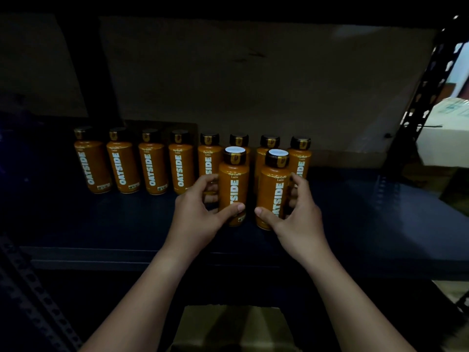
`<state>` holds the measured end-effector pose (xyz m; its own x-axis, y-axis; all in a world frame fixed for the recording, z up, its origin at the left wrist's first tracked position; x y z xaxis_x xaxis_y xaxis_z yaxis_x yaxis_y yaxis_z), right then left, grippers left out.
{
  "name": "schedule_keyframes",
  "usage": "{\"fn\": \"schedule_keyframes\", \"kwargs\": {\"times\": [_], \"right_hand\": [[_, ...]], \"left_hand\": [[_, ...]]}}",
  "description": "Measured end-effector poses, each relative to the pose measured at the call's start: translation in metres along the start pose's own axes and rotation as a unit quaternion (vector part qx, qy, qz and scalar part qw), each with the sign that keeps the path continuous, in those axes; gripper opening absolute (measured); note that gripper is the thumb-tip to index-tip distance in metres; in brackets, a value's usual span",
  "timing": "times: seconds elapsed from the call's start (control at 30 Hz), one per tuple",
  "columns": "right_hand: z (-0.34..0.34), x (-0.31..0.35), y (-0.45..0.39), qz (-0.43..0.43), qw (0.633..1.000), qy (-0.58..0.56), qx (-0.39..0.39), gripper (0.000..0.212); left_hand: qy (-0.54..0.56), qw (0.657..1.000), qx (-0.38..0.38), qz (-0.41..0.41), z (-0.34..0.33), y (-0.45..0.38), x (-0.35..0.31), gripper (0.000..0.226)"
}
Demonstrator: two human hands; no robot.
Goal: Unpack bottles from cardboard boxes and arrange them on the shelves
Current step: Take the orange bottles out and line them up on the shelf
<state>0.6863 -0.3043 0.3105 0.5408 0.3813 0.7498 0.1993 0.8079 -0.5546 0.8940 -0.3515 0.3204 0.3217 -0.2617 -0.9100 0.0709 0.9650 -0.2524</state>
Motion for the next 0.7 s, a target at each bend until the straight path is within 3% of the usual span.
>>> {"fn": "schedule_keyframes", "kwargs": {"times": [0.7], "right_hand": [[0.157,-0.069,0.010,-0.040,0.993,0.078,-0.084,0.089]], "left_hand": [[-0.030,0.996,0.077,-0.017,-0.153,0.011,-0.052,0.079]]}}
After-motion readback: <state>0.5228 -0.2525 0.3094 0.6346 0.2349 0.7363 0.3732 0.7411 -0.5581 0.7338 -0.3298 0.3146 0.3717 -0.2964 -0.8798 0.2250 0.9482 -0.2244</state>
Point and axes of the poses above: each hand's wrist, its own y-axis away from the middle knuckle, its own z-axis out of the back of the hand, x = y × z, the point moved 10 cm from there along -y, towards the middle knuckle, and after that the axes turned 12 degrees about z, right-handed, at the moved point
